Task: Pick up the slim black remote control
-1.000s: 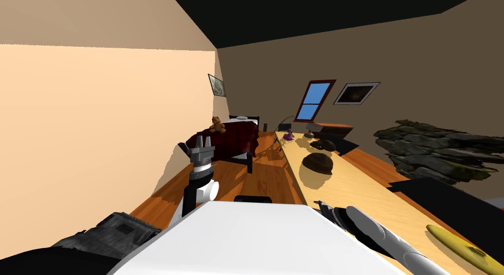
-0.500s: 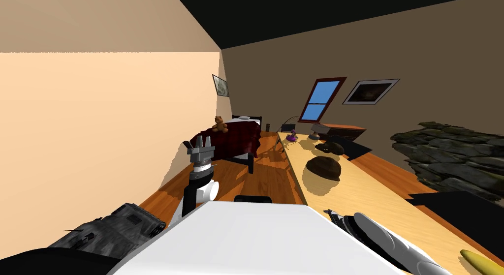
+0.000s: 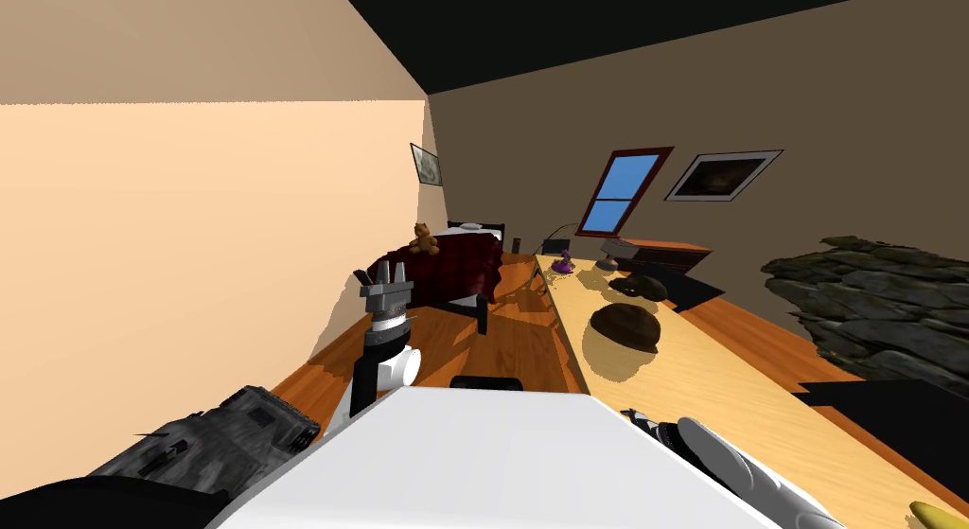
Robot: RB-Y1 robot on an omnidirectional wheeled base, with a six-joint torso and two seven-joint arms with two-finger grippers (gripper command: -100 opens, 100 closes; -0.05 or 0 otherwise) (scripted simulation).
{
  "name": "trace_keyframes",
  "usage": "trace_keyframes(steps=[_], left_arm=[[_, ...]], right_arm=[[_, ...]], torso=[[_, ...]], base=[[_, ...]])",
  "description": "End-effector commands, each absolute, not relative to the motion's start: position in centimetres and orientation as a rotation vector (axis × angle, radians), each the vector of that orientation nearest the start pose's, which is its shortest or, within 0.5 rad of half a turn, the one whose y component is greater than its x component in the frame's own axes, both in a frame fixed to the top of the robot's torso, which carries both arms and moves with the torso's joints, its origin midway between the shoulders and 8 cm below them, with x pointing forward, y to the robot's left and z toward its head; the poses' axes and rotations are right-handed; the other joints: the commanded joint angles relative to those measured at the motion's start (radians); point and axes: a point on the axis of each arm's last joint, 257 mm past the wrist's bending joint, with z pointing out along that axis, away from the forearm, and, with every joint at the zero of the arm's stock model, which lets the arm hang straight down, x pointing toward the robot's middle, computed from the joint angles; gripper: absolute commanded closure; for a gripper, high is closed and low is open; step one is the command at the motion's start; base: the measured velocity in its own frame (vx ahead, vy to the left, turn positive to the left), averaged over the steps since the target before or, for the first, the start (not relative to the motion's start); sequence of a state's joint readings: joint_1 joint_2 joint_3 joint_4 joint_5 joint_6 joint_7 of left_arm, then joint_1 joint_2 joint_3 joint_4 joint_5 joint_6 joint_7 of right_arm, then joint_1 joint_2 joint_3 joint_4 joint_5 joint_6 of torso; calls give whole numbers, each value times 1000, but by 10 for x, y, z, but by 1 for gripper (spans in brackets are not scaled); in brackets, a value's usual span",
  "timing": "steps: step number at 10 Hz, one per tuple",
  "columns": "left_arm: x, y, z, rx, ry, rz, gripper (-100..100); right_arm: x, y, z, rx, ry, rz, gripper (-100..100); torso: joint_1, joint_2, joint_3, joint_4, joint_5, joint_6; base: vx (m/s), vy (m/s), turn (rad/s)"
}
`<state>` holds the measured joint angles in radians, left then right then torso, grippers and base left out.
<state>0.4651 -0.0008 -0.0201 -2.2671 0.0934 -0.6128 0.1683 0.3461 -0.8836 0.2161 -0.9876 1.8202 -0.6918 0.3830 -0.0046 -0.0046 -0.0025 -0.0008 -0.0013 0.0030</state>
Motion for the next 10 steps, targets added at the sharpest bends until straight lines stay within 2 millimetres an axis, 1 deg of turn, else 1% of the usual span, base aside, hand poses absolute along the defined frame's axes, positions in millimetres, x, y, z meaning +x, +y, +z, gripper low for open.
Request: trace_keyframes(steps=[1,2,6,7,8,9,10], left_arm=[[327,280,50,-665,413,-1576,0],[327,280,50,-665,413,-1576,0],[327,280,50,-665,413,-1576,0],[327,280,50,-665,413,-1576,0],[327,280,50,-665,413,-1576,0],[327,280,50,-665,413,-1576,0],[327,280,50,-665,413,-1576,0]], right_arm=[[97,-549,-543,-1837,2449,-93,-100],[97,-549,-543,-1837,2448,-96,100],[96,-549,-543,-1841,2447,-93,100],[96,-549,-543,-1841,2447,-93,0],[104,-555,-532,-1846,2444,-91,100],[107,-558,-528,-1850,2442,-89,100],[107,-558,-528,-1850,2442,-89,100]], torso=[[0,0,0,0,0,0],[1,0,0,0,0,0],[2,1,1,1,1,0],[2,1,1,1,1,0],[2,1,1,1,1,0],[4,1,1,1,1,1],[6,2,1,1,2,1]], base=[[4,-18,8],[0,0,0],[0,0,0],[0,0,0],[-9,28,-82],[-15,56,-51],[-16,37,-12]])
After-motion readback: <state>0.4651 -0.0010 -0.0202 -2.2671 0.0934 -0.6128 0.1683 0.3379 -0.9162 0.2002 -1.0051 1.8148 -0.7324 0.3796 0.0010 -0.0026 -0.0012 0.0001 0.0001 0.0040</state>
